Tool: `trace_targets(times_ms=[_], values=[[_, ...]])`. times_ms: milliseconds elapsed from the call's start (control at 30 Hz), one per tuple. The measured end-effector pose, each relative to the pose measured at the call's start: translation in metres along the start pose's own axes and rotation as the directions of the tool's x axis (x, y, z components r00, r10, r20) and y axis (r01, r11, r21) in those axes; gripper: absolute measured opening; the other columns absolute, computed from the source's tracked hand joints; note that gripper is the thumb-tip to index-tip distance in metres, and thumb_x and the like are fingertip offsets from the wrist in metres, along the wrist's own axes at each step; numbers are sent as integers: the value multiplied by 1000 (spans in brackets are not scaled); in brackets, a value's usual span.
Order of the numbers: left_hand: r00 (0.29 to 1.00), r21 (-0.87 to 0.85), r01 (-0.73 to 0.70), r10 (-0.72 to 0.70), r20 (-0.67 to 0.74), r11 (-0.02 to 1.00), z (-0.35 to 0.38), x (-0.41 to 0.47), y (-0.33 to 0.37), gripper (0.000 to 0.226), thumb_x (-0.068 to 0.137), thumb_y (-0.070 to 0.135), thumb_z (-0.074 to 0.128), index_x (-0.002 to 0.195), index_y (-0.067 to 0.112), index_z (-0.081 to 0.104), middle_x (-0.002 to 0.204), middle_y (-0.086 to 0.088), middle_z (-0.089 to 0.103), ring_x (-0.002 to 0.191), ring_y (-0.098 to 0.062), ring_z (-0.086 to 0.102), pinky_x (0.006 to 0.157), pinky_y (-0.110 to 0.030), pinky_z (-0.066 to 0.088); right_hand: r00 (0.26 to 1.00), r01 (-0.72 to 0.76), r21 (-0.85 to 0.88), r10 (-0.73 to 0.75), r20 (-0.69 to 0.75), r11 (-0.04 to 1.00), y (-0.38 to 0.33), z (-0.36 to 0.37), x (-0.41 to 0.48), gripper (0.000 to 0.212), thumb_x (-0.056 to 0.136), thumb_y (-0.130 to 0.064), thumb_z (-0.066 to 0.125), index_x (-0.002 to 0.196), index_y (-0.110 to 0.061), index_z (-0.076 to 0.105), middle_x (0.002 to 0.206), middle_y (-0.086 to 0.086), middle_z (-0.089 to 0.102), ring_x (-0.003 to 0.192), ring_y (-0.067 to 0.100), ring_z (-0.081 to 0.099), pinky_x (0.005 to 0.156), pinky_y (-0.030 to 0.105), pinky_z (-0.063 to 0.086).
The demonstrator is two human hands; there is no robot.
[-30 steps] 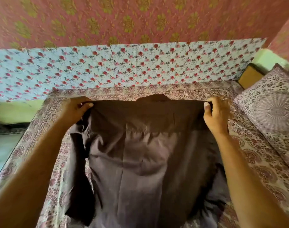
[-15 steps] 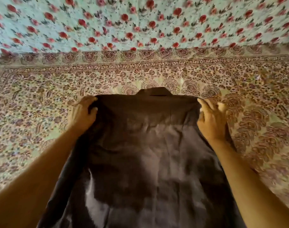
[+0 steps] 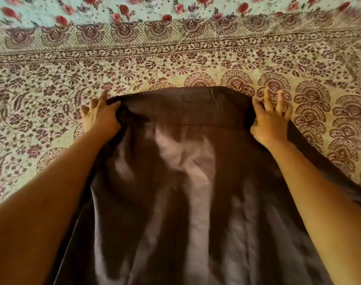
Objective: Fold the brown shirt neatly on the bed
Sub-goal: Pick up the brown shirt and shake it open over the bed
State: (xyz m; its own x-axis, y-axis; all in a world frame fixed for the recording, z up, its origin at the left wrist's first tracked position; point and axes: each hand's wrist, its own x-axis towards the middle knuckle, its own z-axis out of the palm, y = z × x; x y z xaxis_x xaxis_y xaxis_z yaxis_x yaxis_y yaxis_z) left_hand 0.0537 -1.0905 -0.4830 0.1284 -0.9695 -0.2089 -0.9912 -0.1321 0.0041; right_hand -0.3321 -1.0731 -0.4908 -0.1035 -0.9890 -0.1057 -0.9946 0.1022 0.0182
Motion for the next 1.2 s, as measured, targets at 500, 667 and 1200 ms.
trace_targets(times_ms=[500,667,1200], values=[[985,-1,-171,171,19,985,44,-80,-25,59,94,60,17,147,37,12,159,0,3,146,-21,2,114,-47,-6,992,124,92,-127,29,988,6,40,-104,68,87,-61,7,147,-31,16,157,5,11,144,25,9,115,46,4],[989,-121,-146,145,-24,982,34,-156,4,59,95,56,22,148,31,17,158,-2,8,146,-20,4,114,-48,-5,992,31,160,-51,120,987,-28,24,-152,60,96,-51,16,149,-23,8,157,8,3,144,26,1,116,48,-2],[963,-201,118,-62,263,973,74,-405,-79,55,96,42,40,147,30,21,158,0,8,145,-20,11,115,-43,7,904,332,83,-342,257,940,-17,39,-368,65,89,-60,17,146,-29,23,154,9,20,141,29,19,112,50,13]])
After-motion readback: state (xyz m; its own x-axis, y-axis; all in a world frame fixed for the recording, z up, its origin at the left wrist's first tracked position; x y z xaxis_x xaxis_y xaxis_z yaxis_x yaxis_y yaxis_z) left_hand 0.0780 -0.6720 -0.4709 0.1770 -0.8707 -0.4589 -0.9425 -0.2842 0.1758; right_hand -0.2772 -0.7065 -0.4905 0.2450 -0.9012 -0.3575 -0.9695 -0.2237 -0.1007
